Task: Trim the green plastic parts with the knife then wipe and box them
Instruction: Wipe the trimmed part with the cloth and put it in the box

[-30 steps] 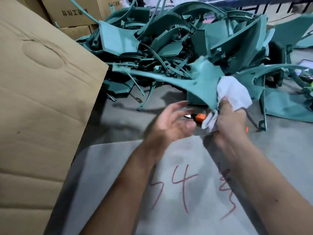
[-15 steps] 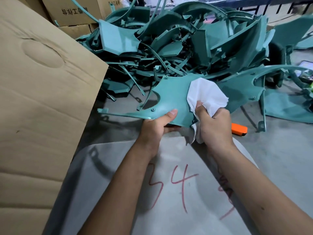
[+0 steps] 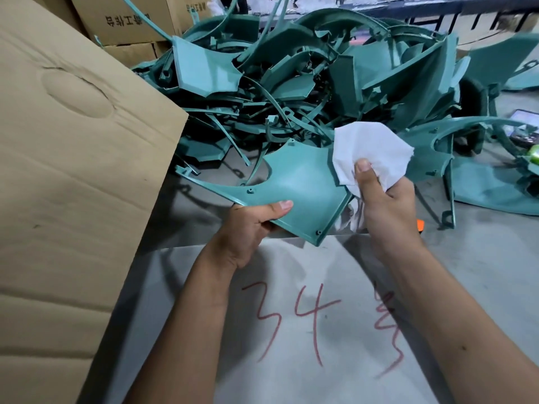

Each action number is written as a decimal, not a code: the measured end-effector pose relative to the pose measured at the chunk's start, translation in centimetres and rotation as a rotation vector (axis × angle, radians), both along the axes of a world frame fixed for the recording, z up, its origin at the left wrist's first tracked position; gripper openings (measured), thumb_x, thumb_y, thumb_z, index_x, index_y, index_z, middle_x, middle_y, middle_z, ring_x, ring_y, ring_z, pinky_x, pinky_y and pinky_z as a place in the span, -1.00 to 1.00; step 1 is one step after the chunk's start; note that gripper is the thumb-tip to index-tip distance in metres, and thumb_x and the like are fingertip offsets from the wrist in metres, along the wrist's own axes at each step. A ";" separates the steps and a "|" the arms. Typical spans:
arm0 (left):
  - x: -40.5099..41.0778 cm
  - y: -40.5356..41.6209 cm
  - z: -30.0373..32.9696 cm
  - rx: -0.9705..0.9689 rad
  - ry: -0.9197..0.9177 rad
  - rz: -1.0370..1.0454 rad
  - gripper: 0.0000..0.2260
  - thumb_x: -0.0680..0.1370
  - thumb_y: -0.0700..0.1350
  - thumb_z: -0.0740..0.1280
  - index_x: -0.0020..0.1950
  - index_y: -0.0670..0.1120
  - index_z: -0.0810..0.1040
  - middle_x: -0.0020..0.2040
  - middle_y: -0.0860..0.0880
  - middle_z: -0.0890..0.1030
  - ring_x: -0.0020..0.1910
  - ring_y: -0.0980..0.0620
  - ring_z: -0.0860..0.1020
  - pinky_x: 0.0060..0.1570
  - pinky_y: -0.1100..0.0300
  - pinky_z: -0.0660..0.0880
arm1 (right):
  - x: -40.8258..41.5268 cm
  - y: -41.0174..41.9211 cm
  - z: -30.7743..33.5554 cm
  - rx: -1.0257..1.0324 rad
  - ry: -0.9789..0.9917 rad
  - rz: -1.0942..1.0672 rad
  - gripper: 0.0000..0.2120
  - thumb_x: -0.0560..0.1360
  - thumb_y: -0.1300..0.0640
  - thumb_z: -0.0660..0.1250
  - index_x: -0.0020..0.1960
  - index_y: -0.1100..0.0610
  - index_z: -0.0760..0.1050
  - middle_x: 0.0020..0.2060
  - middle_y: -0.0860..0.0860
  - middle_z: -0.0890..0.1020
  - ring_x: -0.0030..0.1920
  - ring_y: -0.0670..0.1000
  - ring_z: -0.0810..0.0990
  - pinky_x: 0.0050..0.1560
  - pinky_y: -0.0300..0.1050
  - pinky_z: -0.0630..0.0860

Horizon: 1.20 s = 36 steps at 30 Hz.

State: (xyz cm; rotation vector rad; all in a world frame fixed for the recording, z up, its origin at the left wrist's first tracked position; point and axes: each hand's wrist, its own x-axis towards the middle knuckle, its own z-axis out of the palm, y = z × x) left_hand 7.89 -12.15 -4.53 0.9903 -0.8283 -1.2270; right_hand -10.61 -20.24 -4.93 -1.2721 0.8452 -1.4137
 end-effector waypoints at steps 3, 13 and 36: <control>0.4 -0.1 -0.4 0.045 -0.028 0.007 -0.76 0.38 -0.24 0.42 0.01 -0.17 0.75 0.07 -0.16 0.73 0.04 -0.14 0.71 -0.02 -0.02 0.67 | -0.1 0.5 0.8 0.233 -0.208 0.047 -0.81 0.66 -0.03 0.35 0.08 0.02 0.71 -0.08 0.00 0.79 -0.10 0.01 0.78 -0.19 -0.06 0.67; 1.5 0.6 -0.5 0.077 -0.026 -0.123 -0.58 0.19 -0.15 0.48 0.05 -0.12 0.77 0.14 -0.18 0.71 0.16 -0.22 0.64 0.27 -0.14 0.55 | -2.6 -0.1 1.6 0.438 -0.006 0.486 -0.65 0.47 -0.15 0.43 0.00 0.11 0.76 -0.09 0.18 0.73 -0.20 0.11 0.72 -0.27 -0.12 0.66; 2.4 -0.6 -0.4 -0.173 -0.024 0.487 -0.61 0.37 -0.31 0.43 0.18 -0.14 0.54 0.03 -0.10 0.74 0.03 -0.11 0.71 -0.07 0.05 0.64 | -0.9 0.1 1.1 0.075 0.057 -0.170 -0.67 0.67 -0.18 0.28 -0.03 0.03 0.65 -0.31 0.06 0.70 -0.39 -0.14 0.60 -0.44 -0.24 0.52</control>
